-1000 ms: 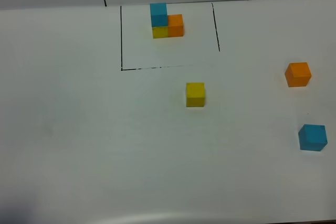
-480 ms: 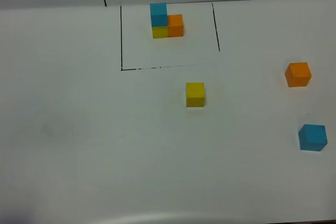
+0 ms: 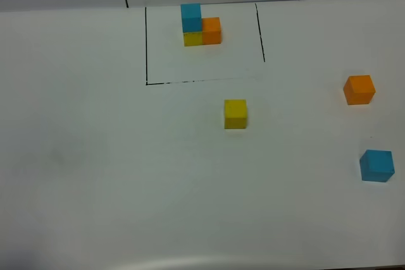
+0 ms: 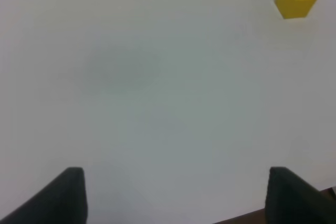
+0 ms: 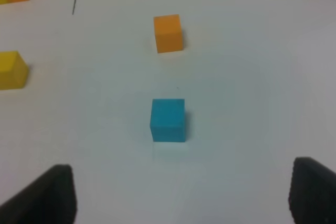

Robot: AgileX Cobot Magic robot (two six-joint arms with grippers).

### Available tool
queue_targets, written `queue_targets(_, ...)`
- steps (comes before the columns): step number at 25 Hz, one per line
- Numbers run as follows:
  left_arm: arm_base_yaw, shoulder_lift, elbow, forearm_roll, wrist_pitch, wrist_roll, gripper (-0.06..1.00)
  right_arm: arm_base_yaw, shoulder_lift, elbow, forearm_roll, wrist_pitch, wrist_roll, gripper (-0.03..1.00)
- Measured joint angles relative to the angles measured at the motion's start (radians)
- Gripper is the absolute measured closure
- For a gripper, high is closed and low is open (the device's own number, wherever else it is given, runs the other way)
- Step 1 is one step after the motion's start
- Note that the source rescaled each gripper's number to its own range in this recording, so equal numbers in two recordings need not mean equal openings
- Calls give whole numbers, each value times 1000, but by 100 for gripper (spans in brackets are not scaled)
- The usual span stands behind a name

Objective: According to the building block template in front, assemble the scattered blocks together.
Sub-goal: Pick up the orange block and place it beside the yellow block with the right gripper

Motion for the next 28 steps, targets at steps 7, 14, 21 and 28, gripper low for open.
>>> queue_targets(7,79,0,0,-2,0,0,52,0,0,0,0,0,0,30)
queue_targets(14,115,0,0,-3,0,0,54,0,0,0,0,0,0,30)
queue_targets(21,131,0,0,-4,0,1,54,0,0,0,0,0,0,30)
queue_targets(28,131,0,0,-4,0,1,54,0,0,0,0,0,0,30)
